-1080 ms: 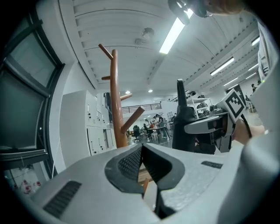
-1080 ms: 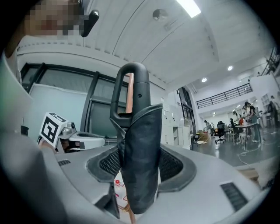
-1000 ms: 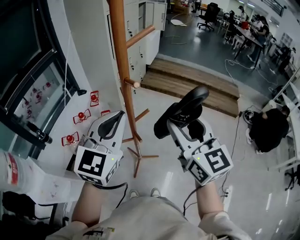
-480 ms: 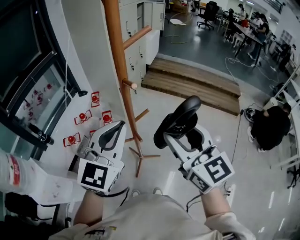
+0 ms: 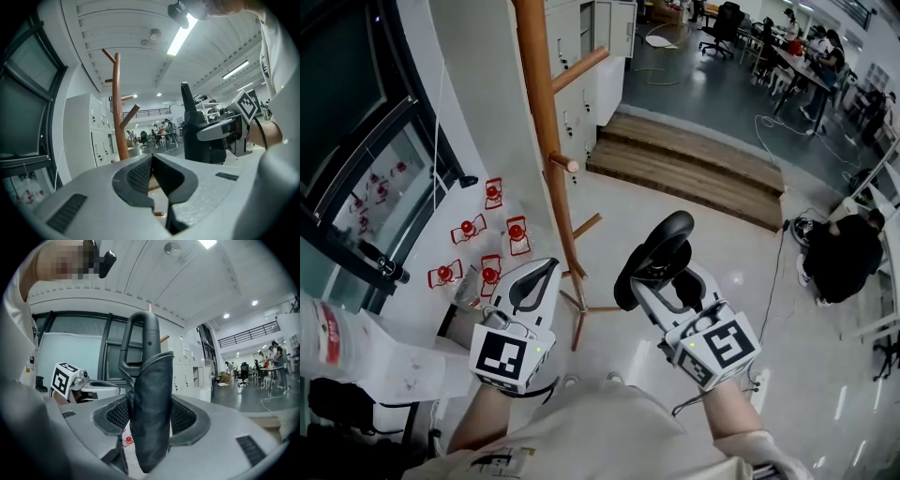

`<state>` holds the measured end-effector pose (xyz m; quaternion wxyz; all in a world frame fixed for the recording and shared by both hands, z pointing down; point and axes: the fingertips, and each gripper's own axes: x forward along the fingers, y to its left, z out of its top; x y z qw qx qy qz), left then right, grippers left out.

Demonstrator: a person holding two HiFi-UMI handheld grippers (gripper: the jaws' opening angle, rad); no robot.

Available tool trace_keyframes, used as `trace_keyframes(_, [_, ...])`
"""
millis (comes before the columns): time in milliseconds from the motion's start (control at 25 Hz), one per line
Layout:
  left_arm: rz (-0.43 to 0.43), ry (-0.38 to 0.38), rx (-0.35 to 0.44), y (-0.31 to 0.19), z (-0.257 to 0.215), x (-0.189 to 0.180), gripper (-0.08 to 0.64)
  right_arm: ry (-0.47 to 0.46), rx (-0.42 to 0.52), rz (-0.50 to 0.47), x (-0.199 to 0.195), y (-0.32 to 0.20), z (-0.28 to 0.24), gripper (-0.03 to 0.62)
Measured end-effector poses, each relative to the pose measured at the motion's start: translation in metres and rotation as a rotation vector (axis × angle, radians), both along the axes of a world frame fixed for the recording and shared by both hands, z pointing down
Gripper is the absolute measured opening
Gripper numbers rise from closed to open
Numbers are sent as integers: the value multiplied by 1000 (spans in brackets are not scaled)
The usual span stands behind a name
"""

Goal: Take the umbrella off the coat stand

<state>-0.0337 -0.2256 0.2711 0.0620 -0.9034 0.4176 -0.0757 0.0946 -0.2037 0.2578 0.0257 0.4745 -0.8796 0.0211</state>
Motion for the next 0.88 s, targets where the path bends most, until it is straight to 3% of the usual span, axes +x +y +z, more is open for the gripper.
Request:
trace_keyframes(240, [-16,-4,-33,2,17,-7,8,19,-37,-19,-9,0,17,238])
trace_keyframes(880, [-11,-10,-9,5,6,-9,9,57,-13,-18,-17,2,13,238])
